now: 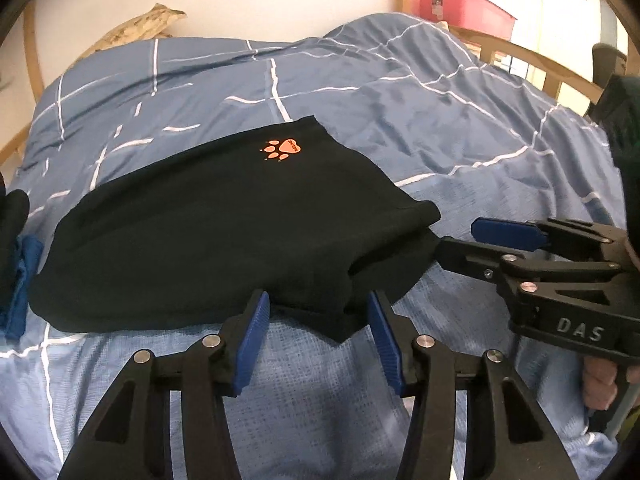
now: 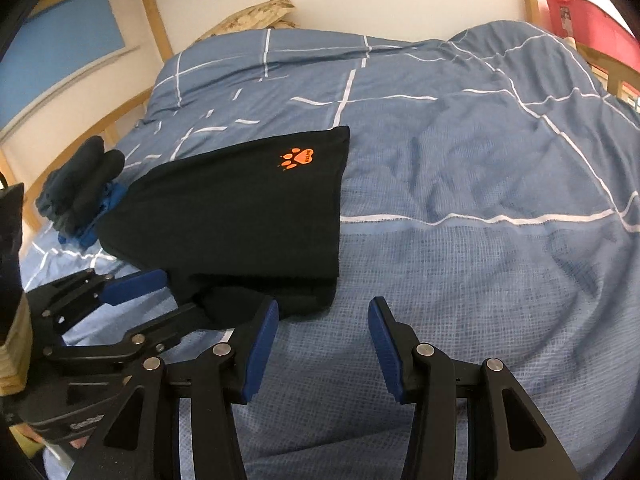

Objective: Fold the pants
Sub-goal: 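Grasp the folded edge of the shorts with the left tool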

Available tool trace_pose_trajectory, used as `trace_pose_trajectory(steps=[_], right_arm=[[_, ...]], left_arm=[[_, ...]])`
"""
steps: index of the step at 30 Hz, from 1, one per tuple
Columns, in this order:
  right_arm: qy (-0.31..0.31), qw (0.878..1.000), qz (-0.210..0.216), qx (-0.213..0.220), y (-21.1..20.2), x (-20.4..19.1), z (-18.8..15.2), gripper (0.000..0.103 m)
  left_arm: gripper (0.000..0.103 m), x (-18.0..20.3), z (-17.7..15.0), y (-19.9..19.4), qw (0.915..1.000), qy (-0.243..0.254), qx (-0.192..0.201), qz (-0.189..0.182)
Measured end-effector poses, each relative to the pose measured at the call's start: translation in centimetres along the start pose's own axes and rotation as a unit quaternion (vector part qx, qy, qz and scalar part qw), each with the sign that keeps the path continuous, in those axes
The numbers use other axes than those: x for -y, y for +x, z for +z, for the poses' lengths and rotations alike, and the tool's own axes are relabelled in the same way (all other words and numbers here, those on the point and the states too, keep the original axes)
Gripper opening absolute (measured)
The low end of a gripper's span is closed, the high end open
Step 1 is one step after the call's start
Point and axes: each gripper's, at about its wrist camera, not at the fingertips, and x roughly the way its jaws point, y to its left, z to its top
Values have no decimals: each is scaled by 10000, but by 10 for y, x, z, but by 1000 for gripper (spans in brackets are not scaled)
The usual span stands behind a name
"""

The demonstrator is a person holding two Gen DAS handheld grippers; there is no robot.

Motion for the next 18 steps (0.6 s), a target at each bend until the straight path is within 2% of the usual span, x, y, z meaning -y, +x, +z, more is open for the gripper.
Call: trace_pose_trajectory(steps=[5,7,10,14,18], right_arm=[[98,9999,117,43,1,2,0,47],[113,9998,141,37,2,2,-1,47],[105,9998,154,24,3,3,-2,47],[115,9998,151,48,2,3,-2,47],[188,9994,106,272,-4,3,1,47]], left_arm=[[26,0,-2,3,9996,-53,9,259],[11,-4,-4,0,9997,-143,50,187],[9,-9,-6,-7,9996,-246,85,118],[9,-7,-11,-11,9999,-112,66,93],[10,-3,-13,-5,10000,-52,2,83]])
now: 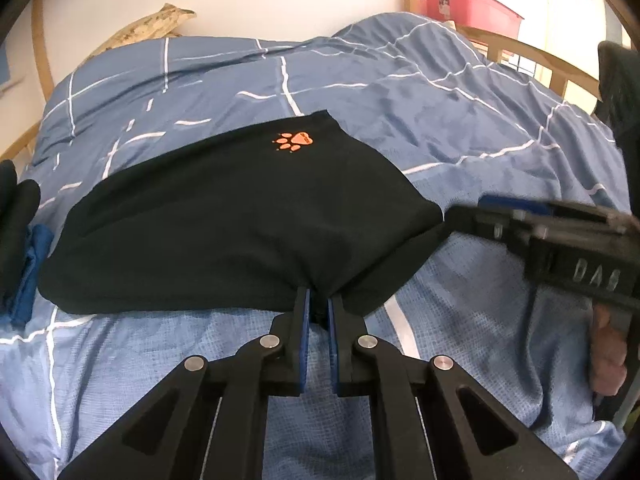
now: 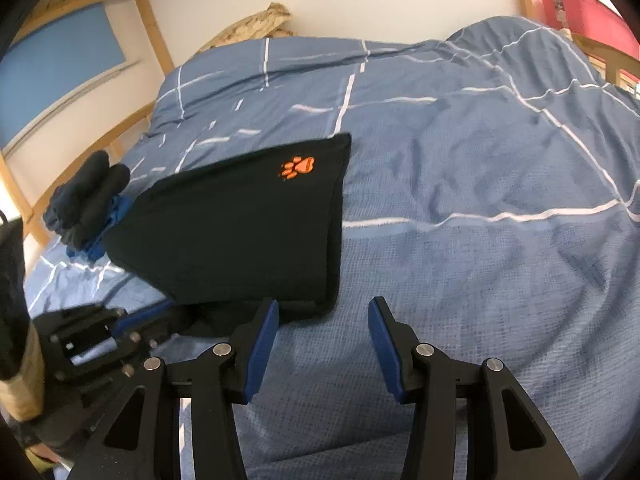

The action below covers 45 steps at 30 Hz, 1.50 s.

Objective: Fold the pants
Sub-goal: 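Grasp the folded edge of the shorts with the left tool, then close the right tool on the shorts and fold them over while the left tool holds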

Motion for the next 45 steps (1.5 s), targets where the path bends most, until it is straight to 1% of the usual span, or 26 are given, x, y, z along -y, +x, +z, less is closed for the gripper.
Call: trace_pose_trajectory(steps=[2,3,5,8,9,12,15,18,20,21,25,29,32,34,35,37,38,40,43,45], right_arm=[[86,9998,14,197,-3,0,4,47],[118,9997,-4,228,-2,-1,5,47],[37,9999,-25,137,5,-4,6,45],[-94,9999,54,31,11,-9,3,37],[-62,9998,156,52,10,-9,3,36],[312,9967,711,218,2,-2,4,35],[597,9938,935,33,11,2,1,34],[765,9929,871,-253,21,2,-6,35],[785,9930,806,-364,27,1,-7,35],[865,9919,848,-391,28,3,-7,35],[1545,9807,1132,-401,33,20,-7,35],[2058,9680,1359,-456,39,30,-6,36],[2593,9521,1547,-482,45,40,-6,36],[2761,9462,1628,-454,47,43,-5,36],[2727,9478,1593,-444,48,41,-4,36],[2517,9563,1434,-399,46,35,-3,25],[2373,9607,1382,-395,45,31,-2,9],[2254,9653,1280,-317,39,28,-1,8],[2027,9731,1096,-23,17,18,1,6],[1862,9781,931,87,6,11,4,6]], left_arm=[[12,1,-1,2,10000,-7,-29,-64],[13,2,-2,2,10000,-8,-45,-81],[13,2,-3,4,9999,-7,-62,-89],[13,0,-5,4,9999,-67,-44,-143],[13,-1,-5,4,9998,-92,-55,-159],[13,-1,-6,5,9998,-110,-41,-181],[13,-2,-7,5,9997,-134,-39,-210],[13,-4,-6,5,9995,-172,-42,-251],[13,-4,-7,6,9995,-183,-54,-259],[13,-4,-7,6,9995,-182,-57,-261],[13,-4,-7,5,9995,-175,-52,-249],[13,-5,-7,4,9995,-190,-58,-258],[13,-6,-8,3,9994,-214,-86,-273],[13,-6,-8,3,9993,-219,-100,-276],[13,-6,-8,2,9993,-215,-111,-277],[13,-7,-8,3,9993,-220,-120,-289],[13,-8,-8,2,9992,-223,-125,-299],[13,-9,-8,1,9991,-216,-123,-331],[13,-10,-10,-4,9991,-152,-96,-371],[13,-9,-11,-6,9992,-85,-108,-381]])
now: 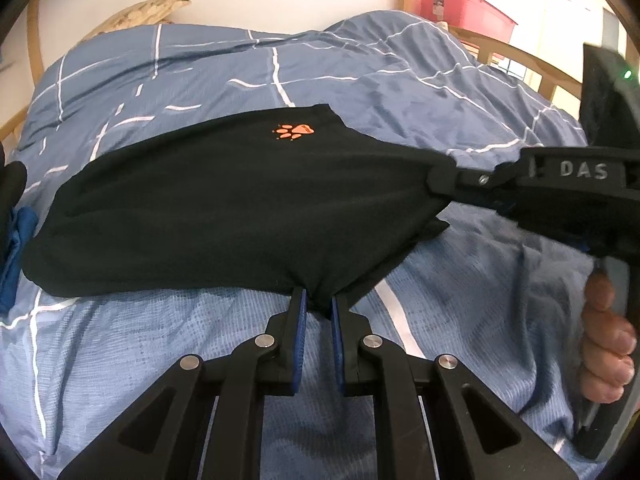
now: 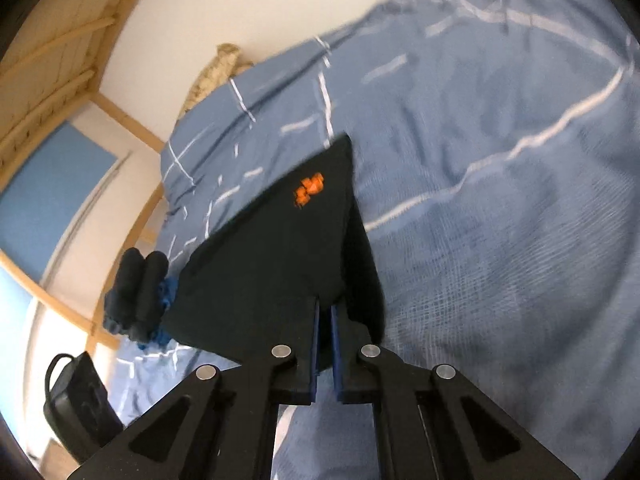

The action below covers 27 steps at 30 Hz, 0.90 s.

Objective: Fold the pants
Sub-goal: 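Close the right tool on the shorts and fold them over while the left tool holds, then open both tools and release the shorts onto the bed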

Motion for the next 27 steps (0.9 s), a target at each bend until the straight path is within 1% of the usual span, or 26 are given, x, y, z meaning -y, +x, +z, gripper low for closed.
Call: trace_pose_trajectory(steps=[2,4,6,8,9,10,11,12,13,15,16,17,19,20,23,24,27], right_arm=[[-99,9998,-164,42,-4,-6,-2,6],[-253,9984,-508,-58,2,-8,-5,6],[-198,9981,-564,-165,9,-2,-8,6],[2,9980,-574,-278,12,8,-9,7],[55,9975,-645,-286,11,13,-10,7],[76,9968,-751,-268,10,15,-11,7],[87,9964,-802,-249,9,15,-12,9],[87,9958,-880,-229,7,16,-12,13],[75,9950,-973,-196,5,16,-13,15],[74,9935,-1127,-106,-1,13,-16,29],[50,9923,-1238,-34,-6,12,-18,31],[25,9903,-1388,49,-12,9,-20,32],[-109,9853,-1690,225,-25,0,-26,41],[-204,9827,-1816,304,-31,-6,-29,48],[-620,9729,-2160,539,-51,-29,-40,52],[-730,9701,-2240,578,-55,-37,-43,56],[-997,9648,-2339,672,-67,-62,-52,59]], left_arm=[[13,2,-1,0,10000,40,-55,-4],[13,3,-3,3,9999,71,-140,-11],[13,3,-4,6,9997,85,-213,-10],[13,4,-5,7,9996,94,-253,-31],[14,4,-5,7,9996,99,-261,-45],[19,5,-5,7,9995,109,-272,-64],[22,5,-5,7,9995,122,-287,-87],[29,5,-6,7,9994,128,-295,-119],[32,5,-6,5,9994,132,-301,-131],[41,3,-8,-1,9995,109,-278,-129],[45,1,-8,-4,9995,80,-266,-149],[46,-2,-10,-11,9995,11,-218,-218],[53,-9,-12,-22,9995,-138,-152,-253],[53,-14,-14,-29,9993,-233,-112,-259],[53,-35,-18,-53,9982,-544,22,-242],[54,-40,-19,-60,9979,-603,57,-230],[58,-59,-24,-84,9978,-643,157,-28]])
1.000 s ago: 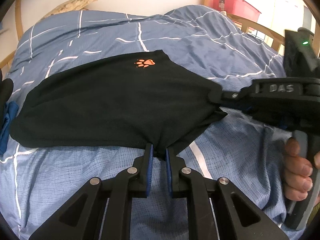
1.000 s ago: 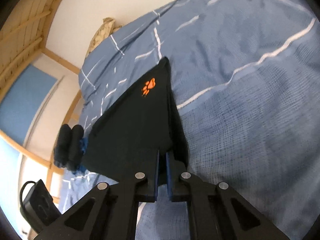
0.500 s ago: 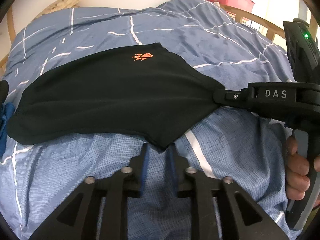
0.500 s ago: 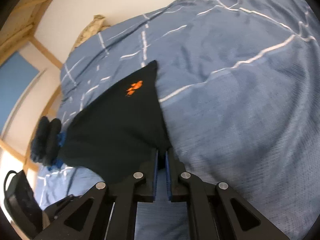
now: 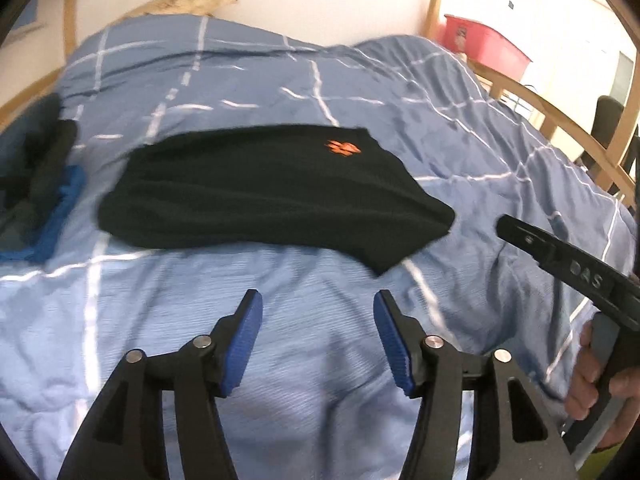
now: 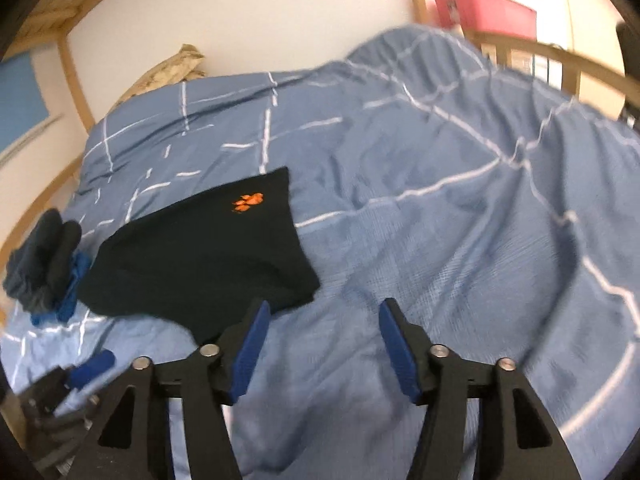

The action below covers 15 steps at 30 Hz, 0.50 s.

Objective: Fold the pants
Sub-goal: 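Open both tools and release the shorts onto the bed, then lower the left tool onto the shorts edge and close on it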

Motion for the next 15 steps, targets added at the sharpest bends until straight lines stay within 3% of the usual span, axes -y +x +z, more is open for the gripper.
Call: trace_pose_trajectory(steps=[6,15], right_arm=[[-394,9990,193,-25,-24,-46,-10,66],[-931,9948,396,-110,-20,-112,-23,66]], left_arm=[[65,-48,-13,-43,9991,-218,207,285],[65,-129,-21,-61,9941,-824,360,602]])
